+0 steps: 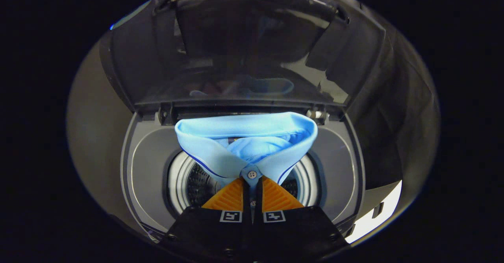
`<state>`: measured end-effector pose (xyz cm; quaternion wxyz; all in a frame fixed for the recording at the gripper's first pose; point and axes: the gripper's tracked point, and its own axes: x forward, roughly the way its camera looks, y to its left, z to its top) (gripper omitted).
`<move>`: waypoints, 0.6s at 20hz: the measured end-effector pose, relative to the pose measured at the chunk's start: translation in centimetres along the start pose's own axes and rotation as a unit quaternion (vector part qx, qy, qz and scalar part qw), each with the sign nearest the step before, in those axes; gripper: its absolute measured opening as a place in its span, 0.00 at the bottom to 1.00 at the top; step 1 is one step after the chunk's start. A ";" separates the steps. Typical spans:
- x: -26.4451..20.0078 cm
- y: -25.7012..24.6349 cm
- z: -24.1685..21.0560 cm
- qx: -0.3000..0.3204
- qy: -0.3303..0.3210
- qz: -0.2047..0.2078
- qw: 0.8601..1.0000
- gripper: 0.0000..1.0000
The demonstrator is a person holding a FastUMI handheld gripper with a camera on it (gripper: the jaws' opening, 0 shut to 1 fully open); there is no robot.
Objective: Put the clothes into the washing machine and then close the washing machine lid.
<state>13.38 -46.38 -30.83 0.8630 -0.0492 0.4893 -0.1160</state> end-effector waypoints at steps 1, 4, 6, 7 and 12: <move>0.6 0.2 -0.7 -0.001 0.010 0.004 1.000 0.05; 2.0 0.9 -2.2 -0.007 0.032 0.016 0.999 0.05; 2.5 1.0 -2.8 -0.004 0.041 0.018 0.999 0.05; 2.6 0.9 -2.9 -0.001 0.043 0.017 0.999 0.05; 3.2 0.3 -3.2 0.004 0.057 0.008 0.998 0.06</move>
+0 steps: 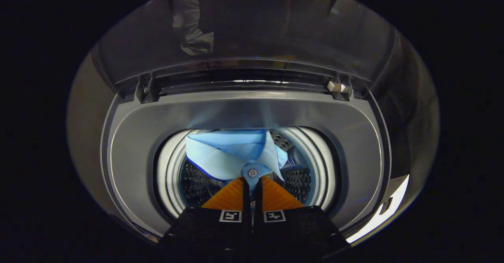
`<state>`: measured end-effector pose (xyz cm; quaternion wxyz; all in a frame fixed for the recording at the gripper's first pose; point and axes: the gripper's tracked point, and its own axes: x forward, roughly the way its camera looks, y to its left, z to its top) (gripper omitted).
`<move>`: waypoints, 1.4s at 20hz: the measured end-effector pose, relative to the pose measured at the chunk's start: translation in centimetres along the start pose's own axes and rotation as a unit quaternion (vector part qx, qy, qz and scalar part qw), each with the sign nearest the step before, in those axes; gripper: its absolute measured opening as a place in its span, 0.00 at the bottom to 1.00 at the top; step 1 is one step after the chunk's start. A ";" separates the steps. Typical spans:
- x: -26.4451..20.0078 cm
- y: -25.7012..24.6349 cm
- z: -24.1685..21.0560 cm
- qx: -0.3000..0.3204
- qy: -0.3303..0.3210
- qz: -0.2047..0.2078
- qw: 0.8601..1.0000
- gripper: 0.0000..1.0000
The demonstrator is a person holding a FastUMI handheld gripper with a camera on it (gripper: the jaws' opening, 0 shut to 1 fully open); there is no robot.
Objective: Put the clothes into the washing machine and then close the washing machine lid.
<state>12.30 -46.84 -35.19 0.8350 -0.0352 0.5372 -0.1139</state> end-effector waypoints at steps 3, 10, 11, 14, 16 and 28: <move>0.0 -0.5 -0.3 -0.002 0.005 -0.007 1.000 0.45; -0.4 -0.3 0.6 -0.005 -0.009 0.000 1.000 1.00; -0.6 -0.6 0.6 -0.009 -0.009 -0.002 1.000 1.00; -0.9 -0.6 0.6 -0.013 -0.014 -0.004 1.000 1.00; -1.2 -0.4 1.0 -0.013 -0.024 0.001 1.000 1.00; -9.2 -2.3 7.8 -0.005 -0.131 -0.002 0.991 0.99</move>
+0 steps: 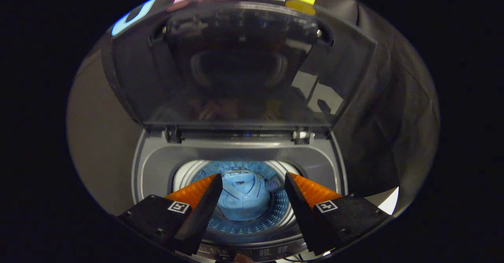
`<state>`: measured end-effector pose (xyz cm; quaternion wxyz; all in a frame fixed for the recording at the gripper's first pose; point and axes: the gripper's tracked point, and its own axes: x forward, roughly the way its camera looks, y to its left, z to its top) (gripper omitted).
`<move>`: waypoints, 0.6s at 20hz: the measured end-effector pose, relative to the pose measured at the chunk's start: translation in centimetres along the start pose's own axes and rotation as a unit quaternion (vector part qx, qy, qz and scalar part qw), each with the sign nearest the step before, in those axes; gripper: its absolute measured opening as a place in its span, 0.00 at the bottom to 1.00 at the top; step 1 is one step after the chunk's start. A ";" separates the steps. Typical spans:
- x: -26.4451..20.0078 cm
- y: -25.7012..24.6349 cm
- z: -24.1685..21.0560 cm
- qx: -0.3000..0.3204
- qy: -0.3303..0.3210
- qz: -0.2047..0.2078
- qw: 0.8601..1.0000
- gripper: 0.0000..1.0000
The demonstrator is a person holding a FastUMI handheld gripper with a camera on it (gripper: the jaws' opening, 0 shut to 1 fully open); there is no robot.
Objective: Put the clothes into the washing machine and then close the washing machine lid.
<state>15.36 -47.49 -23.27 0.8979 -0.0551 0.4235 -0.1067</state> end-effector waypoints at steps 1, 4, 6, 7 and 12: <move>-0.8 -0.2 1.3 0.000 -0.009 0.000 1.000 0.99; -3.0 -1.0 5.7 0.000 -0.045 -0.004 0.999 1.00; -4.7 -1.5 8.7 0.003 -0.070 -0.007 0.997 0.99; -5.6 -1.8 10.3 0.006 -0.083 -0.006 0.996 0.99; -9.0 -2.9 16.5 0.029 -0.132 -0.006 0.991 0.99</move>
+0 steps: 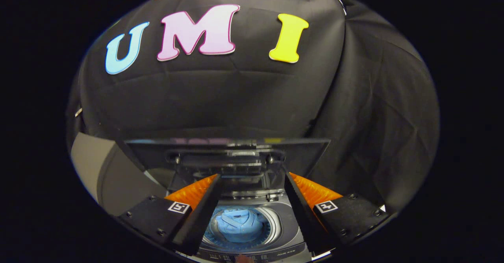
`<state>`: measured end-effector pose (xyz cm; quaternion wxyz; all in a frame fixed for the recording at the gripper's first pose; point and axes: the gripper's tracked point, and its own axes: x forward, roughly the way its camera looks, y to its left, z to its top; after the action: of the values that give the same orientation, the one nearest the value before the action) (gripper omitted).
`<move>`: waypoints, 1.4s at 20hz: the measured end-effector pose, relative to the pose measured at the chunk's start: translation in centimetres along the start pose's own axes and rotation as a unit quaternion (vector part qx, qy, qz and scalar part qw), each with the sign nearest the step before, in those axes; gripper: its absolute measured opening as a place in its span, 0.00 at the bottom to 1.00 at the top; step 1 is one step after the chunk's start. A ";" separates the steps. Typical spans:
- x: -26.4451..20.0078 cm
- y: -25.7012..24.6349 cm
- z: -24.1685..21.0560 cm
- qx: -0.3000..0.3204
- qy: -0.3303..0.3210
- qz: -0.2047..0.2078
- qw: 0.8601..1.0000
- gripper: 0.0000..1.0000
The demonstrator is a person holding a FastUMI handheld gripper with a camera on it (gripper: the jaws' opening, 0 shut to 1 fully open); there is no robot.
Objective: Put the clothes into the washing machine and then close the washing machine lid.
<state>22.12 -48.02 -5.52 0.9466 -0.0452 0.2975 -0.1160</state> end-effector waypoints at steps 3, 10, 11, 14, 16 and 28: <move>-0.5 0.1 3.1 0.006 -0.017 0.005 1.000 0.99; 1.6 1.3 7.6 0.012 -0.032 0.015 0.999 0.99; 2.3 1.4 7.6 0.012 -0.027 0.014 0.999 0.99; 4.2 1.9 7.3 0.018 -0.008 0.020 1.000 0.99; 5.3 2.1 6.6 0.011 0.008 0.019 1.000 0.99; 5.6 2.8 4.1 0.009 0.008 0.017 1.000 0.99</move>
<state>29.48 -46.67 -5.67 0.9464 -0.0301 0.3049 -0.1026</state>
